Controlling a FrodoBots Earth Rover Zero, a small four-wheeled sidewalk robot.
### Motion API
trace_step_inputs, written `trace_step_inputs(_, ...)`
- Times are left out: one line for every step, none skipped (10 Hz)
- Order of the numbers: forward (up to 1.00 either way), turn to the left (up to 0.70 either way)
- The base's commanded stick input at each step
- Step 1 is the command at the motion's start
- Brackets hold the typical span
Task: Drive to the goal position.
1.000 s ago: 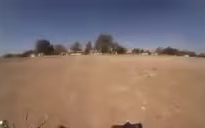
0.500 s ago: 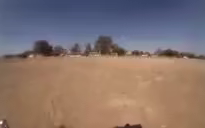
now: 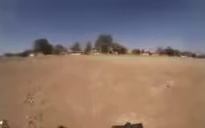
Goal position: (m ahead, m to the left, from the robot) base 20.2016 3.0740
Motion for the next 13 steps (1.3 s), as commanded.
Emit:
trace_step_inputs(1.0,0.0)
trace_step_inputs(1.0,0.0)
trace_step_inputs(1.0,0.0)
trace_step_inputs(1.0,0.0)
trace_step_inputs(1.0,0.0)
trace_step_inputs(1.0,0.0)
trace_step_inputs(1.0,0.0)
trace_step_inputs(1.0,0.0)
trace_step_inputs(1.0,0.0)
trace_step_inputs(1.0,0.0)
trace_step_inputs(1.0,0.0)
trace_step_inputs(1.0,0.0)
trace_step_inputs(1.0,0.0)
